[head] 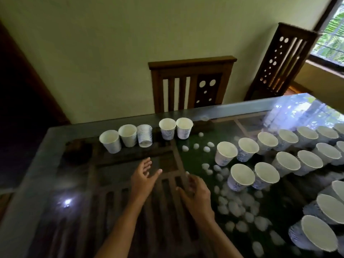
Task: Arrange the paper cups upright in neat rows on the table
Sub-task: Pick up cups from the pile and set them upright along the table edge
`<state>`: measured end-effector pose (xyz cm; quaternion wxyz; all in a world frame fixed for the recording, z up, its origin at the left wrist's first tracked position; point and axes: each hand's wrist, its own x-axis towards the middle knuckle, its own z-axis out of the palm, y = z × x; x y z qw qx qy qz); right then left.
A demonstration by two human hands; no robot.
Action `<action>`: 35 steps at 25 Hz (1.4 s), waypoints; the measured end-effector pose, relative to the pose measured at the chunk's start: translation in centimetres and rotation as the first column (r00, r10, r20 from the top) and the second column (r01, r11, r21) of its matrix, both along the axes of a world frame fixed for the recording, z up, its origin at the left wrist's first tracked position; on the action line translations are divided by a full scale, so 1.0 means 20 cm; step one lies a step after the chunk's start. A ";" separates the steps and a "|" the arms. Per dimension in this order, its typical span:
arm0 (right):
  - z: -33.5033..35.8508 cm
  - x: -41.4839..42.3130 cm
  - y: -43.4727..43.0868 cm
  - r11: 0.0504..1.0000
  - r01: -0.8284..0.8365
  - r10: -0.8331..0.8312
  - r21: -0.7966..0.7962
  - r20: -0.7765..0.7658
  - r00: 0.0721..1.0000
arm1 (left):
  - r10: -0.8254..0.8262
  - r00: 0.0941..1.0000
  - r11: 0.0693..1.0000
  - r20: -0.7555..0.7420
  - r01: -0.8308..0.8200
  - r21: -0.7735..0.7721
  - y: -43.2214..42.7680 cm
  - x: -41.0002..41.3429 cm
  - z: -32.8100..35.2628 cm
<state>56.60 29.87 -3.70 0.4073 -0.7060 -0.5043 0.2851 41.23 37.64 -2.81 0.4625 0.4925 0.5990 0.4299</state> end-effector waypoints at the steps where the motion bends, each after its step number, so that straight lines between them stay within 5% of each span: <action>1: 0.03 -0.08 0.09 0.999 -0.030 0.030 -0.019 0.033 0.999 | 0.026 1.000 1.000 -0.013 -0.026 0.014 0.02 -0.09 0.02; 11: 0.19 -0.67 0.85 0.973 -0.189 0.186 0.135 0.032 0.982 | 0.261 0.962 0.964 -0.073 -0.256 0.075 0.42 -0.74 -0.10; 20: 0.07 -0.74 1.26 0.935 -0.339 0.354 -0.105 0.259 0.898 | 0.168 0.971 0.977 -0.167 -0.141 0.162 0.73 -0.78 -0.20; 35: 0.05 -0.75 0.99 0.974 -0.225 0.221 0.036 0.091 0.971 | 0.181 0.967 0.983 -0.179 -0.172 0.062 0.51 -0.81 -0.11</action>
